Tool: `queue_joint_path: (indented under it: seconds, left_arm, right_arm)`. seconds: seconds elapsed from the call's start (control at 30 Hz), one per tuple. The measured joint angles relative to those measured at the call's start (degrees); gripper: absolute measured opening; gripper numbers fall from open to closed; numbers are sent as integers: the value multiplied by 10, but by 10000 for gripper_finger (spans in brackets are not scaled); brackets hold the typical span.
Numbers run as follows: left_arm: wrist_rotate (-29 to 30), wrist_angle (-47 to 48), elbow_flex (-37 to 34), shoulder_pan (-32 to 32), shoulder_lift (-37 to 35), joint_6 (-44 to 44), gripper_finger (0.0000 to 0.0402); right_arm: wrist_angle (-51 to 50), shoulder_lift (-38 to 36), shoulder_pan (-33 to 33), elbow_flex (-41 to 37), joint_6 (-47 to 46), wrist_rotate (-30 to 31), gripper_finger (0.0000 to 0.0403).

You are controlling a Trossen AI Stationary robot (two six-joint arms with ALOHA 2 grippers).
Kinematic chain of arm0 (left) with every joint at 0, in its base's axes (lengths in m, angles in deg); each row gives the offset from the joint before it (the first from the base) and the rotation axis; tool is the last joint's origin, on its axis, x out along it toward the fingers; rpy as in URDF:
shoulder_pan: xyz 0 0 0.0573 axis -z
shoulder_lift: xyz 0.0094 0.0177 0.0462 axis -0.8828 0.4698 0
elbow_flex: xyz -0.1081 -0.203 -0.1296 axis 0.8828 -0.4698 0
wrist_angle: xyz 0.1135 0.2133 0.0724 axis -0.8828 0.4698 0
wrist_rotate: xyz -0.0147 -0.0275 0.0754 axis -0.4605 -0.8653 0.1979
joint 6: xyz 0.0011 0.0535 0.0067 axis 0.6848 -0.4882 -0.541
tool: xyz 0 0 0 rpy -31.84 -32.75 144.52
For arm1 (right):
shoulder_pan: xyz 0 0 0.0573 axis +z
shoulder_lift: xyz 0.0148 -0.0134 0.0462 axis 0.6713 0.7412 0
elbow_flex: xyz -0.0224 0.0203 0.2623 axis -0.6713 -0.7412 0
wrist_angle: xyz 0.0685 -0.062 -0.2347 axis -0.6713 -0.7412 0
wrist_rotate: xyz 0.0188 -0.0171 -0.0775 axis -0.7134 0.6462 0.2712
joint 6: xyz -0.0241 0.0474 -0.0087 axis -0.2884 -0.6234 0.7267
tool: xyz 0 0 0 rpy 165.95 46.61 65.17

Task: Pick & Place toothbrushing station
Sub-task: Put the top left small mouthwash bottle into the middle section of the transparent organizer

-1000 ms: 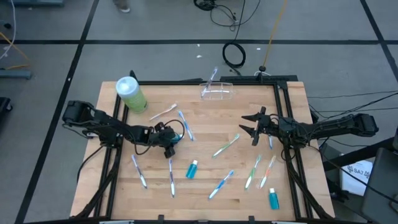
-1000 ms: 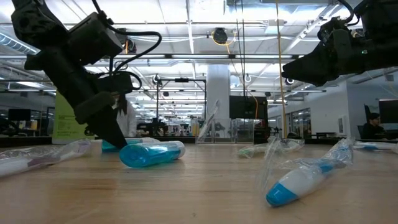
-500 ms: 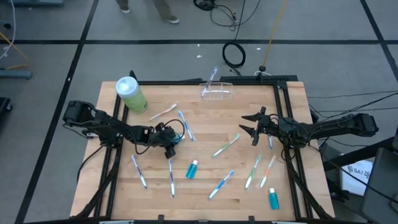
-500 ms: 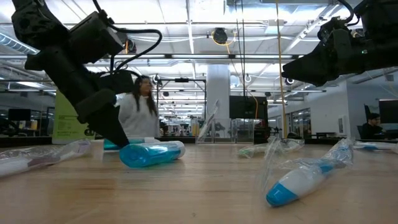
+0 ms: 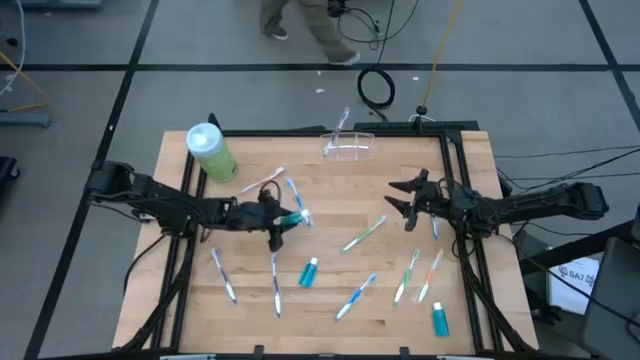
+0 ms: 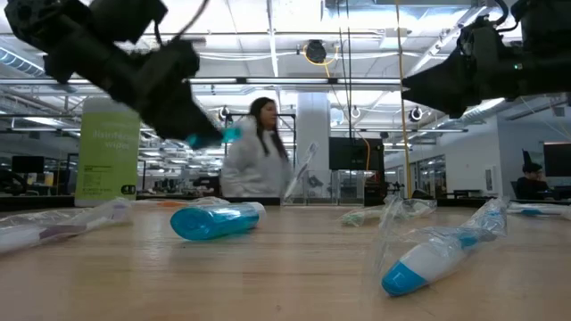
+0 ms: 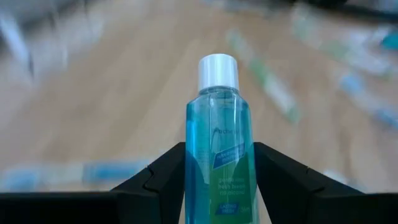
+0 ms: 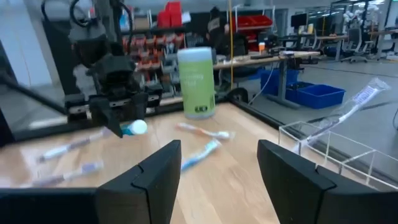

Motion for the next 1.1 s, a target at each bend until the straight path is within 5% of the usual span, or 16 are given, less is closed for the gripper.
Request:
queue_joint_path:
  seconds: [0.27,0.7,0.83,1.1]
  left_arm:
    - [2,-112,0,0,-1,-99,179]
    - [12,-127,1,-2,-1,-133,179]
    - [12,-152,1,-2,-1,-159,179]
    - [-21,-219,1,-2,-1,-186,179]
  right_arm:
    - [147,137,-1,1,-119,-2,208]
    - [180,394,5,194,4,-91,208]
    - [180,448,5,240,-3,-100,208]
    - [276,519,5,287,9,-211,214]
